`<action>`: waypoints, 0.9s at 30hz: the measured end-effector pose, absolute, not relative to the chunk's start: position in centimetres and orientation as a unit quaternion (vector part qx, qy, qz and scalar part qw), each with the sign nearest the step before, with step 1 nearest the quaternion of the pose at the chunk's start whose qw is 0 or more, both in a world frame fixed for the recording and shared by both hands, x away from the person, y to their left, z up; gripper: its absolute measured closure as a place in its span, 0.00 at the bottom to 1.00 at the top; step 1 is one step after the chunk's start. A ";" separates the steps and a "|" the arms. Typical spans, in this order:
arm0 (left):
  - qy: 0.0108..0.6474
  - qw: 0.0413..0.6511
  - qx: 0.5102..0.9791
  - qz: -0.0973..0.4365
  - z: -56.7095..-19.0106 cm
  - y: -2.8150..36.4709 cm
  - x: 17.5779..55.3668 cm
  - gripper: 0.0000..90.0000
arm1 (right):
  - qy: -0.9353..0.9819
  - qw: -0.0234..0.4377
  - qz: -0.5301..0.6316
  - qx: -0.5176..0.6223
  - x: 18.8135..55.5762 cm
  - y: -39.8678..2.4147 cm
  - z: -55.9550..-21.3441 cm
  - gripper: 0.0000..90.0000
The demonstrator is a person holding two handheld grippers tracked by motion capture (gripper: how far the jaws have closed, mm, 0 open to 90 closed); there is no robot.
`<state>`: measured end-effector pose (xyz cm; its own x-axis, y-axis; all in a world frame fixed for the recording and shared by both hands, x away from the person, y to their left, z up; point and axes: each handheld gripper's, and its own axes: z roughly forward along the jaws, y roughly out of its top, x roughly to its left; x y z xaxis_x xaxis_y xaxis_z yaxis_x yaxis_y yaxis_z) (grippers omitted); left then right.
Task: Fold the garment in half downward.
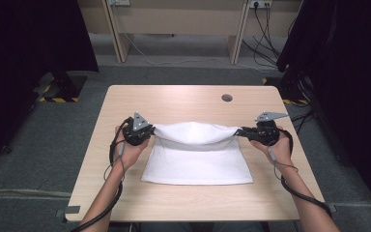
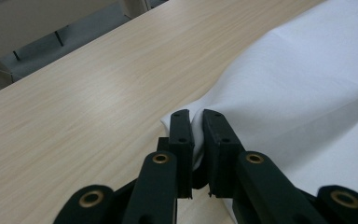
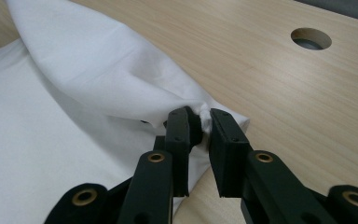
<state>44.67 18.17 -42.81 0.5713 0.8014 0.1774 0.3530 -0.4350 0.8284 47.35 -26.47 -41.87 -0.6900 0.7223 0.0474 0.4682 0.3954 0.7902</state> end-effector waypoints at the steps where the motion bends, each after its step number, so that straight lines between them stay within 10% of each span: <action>1: 0.363 0.390 0.795 0.289 -42.8 18.2 44.5 0.91 | 0.821 0.154 0.414 0.362 47.2 -26.5 -41.9 0.87; 27: 0.332 0.396 0.801 0.302 -42.2 18.0 41.0 0.92 | 0.822 0.162 0.423 0.344 44.5 -26.8 -41.9 0.87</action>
<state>41.00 17.95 -42.22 0.5966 0.7716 0.2205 0.2938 -0.4657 0.8347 44.49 -26.75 -41.95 -0.7107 0.7031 0.0256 0.4292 0.4045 0.8076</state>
